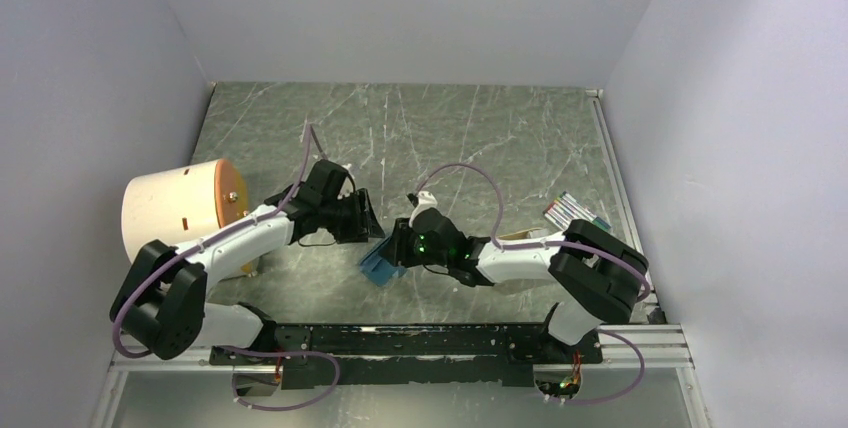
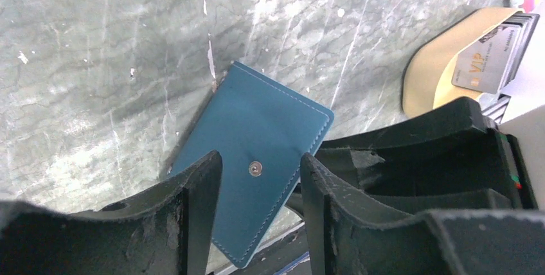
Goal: Put the credit cards into the card holder
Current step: Open the card holder at the center of the board.
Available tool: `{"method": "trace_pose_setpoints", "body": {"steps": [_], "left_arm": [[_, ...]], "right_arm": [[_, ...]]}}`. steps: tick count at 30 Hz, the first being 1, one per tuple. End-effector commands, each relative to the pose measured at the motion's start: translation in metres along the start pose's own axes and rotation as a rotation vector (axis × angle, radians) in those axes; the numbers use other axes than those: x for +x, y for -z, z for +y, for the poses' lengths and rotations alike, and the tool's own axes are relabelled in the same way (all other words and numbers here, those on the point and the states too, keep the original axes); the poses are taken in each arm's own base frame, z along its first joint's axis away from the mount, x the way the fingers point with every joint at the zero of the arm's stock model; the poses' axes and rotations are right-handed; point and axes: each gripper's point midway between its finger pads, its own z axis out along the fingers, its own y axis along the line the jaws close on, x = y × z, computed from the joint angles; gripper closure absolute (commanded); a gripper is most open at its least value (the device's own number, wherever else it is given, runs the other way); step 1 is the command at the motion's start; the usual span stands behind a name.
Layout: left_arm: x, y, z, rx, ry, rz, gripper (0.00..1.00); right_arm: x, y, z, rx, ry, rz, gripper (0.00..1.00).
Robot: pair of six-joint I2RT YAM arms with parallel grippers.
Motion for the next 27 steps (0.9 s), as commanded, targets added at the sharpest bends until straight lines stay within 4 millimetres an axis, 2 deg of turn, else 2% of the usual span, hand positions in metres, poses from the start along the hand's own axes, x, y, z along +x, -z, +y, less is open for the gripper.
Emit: {"method": "trace_pose_setpoints", "body": {"steps": [1, 8, 12, 16, 20, 27], "left_arm": [[-0.006, -0.001, 0.003, -0.029, -0.047, 0.004, 0.46], [0.001, 0.0, 0.003, -0.026, -0.061, 0.047, 0.44], [0.004, 0.007, 0.001, -0.009, -0.075, 0.053, 0.43], [0.002, 0.015, 0.002, -0.022, -0.13, 0.056, 0.44], [0.0, 0.02, 0.014, -0.094, -0.157, 0.075, 0.43], [-0.002, 0.028, 0.008, -0.052, -0.267, 0.116, 0.48]], "right_arm": [[-0.008, -0.004, 0.011, -0.015, 0.026, -0.016, 0.68], [-0.004, -0.015, 0.0, 0.066, 0.012, 0.018, 0.7], [-0.004, -0.017, -0.006, 0.11, -0.011, 0.021, 0.64], [-0.006, -0.017, -0.007, 0.118, -0.02, 0.008, 0.63], [-0.009, -0.018, -0.006, 0.105, -0.032, -0.017, 0.63], [-0.019, -0.02, -0.001, 0.088, -0.074, -0.056, 0.62]]}}
